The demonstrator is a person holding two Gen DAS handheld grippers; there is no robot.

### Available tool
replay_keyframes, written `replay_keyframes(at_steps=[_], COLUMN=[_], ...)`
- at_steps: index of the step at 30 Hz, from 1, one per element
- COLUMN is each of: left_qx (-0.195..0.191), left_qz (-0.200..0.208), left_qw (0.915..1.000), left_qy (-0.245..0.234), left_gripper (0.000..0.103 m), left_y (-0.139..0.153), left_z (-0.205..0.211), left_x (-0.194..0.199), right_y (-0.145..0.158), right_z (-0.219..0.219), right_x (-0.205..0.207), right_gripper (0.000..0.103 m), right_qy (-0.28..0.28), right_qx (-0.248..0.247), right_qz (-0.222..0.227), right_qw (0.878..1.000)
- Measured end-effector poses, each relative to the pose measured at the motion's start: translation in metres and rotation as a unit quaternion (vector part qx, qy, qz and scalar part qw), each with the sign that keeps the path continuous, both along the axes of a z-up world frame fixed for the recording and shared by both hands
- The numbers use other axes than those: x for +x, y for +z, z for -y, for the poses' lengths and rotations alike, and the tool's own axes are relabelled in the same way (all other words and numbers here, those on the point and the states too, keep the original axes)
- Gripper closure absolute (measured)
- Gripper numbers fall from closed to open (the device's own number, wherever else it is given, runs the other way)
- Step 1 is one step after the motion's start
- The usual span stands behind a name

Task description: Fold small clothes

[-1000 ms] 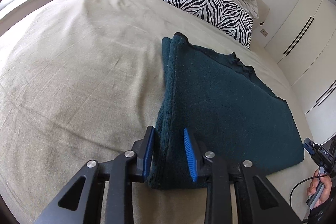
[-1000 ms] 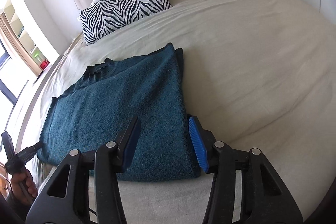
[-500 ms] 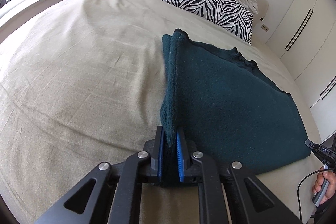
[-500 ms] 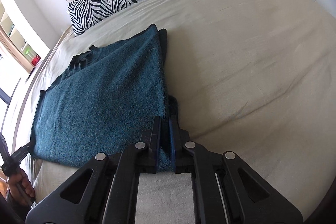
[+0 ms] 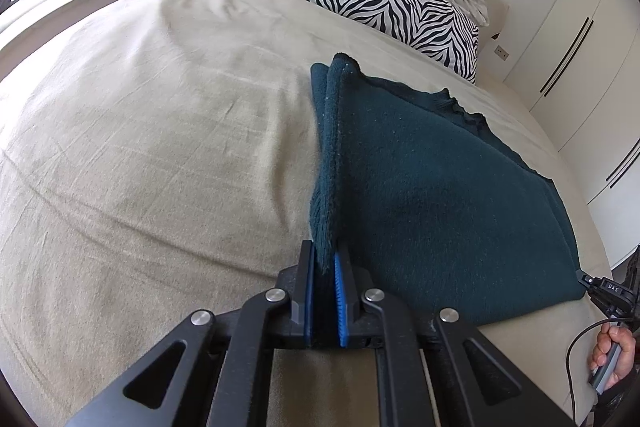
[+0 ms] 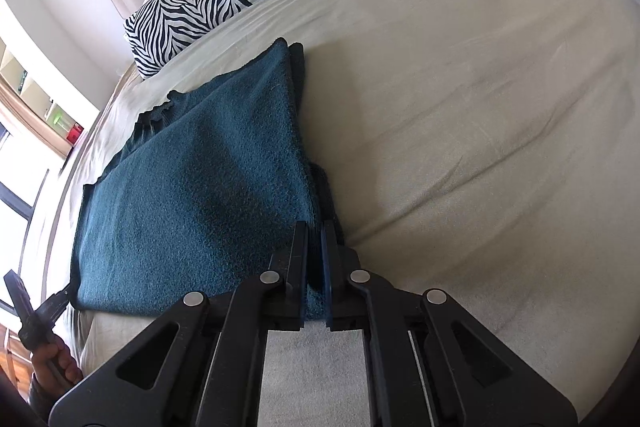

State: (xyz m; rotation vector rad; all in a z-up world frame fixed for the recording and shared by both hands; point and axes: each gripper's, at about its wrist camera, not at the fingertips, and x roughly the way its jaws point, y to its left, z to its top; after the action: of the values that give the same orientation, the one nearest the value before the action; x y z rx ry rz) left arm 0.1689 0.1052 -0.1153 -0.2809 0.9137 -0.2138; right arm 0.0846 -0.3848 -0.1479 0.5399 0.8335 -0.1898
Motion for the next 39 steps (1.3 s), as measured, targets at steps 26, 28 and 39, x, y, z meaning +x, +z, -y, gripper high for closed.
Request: replay_keyframes(at_steps=[26,28,39], left_qx=[0.154,0.159,0.09], left_qz=[0.1,0.066,0.044], left_qw=[0.9824,0.9846,0.9945], left_qy=[-0.036,-0.028,-0.03], left_gripper=[0.066,0.066,0.064], left_y=[0.063,0.042,-0.001], left_z=[0.121,0.117,0.08], left_x=[0.118,0.138,0.131], right_y=[0.054,0.043,-0.014], right_z=[-0.124,-0.14,-0.04], right_x=[0.167,0.193,0.206], right_gripper=[0.052,0.052,0.085], right_qy=[0.176,0.194,0.034], right_qx=[0.159,0.189,0.215], right_qz=[0.079,0.071,0.079], right_qw=[0.968,0.96,0.973])
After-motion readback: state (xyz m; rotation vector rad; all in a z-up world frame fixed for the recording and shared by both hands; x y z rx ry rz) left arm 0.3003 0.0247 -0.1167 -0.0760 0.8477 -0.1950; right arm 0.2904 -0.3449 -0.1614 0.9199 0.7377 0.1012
